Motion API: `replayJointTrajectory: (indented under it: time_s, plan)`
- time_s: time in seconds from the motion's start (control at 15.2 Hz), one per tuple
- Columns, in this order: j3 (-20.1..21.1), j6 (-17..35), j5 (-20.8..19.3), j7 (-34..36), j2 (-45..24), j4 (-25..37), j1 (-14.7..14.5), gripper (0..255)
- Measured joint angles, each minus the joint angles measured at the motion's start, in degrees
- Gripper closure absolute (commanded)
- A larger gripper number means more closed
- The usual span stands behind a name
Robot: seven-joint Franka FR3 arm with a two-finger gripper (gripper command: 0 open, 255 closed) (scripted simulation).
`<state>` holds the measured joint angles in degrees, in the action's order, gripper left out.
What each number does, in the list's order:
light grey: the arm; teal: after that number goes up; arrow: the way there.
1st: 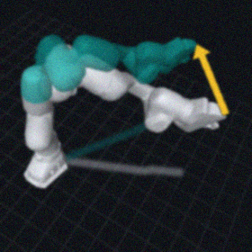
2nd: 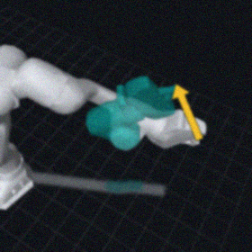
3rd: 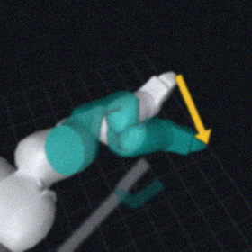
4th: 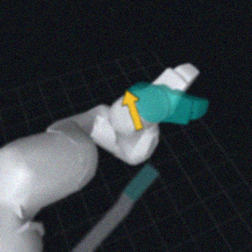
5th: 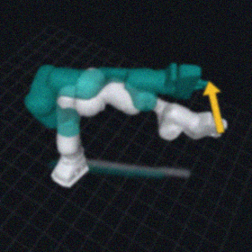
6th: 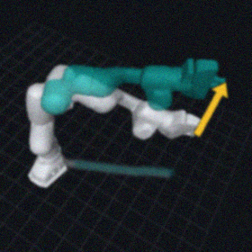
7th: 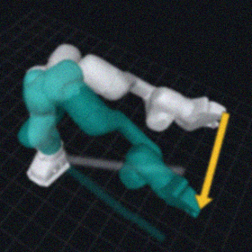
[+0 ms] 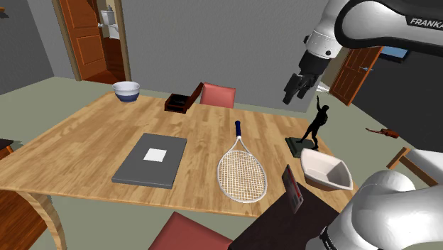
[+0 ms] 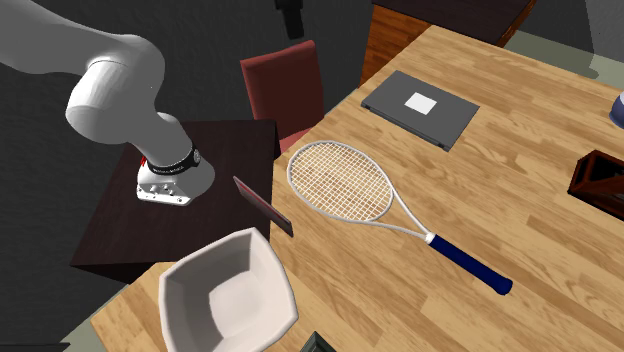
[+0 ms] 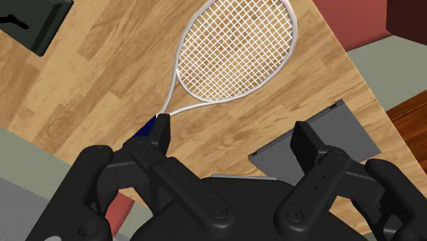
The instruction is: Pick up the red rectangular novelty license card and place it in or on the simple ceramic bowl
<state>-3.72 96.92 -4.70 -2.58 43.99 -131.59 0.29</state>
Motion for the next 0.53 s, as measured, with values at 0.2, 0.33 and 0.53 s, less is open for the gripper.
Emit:
replayJointTrajectory:
  time_s: [0.2, 0.33, 0.53]
  plan:
    - [-0.28, 0.93, -0.12, 1.05, 0.36, -1.75, 0.76, 0]
    - [-0.95, 3.62, -0.41, 2.48, 0.41, -5.22, 1.93, 0]
    - [-1.74, 7.01, -0.8, 5.03, 1.0, -10.31, 3.88, 0]
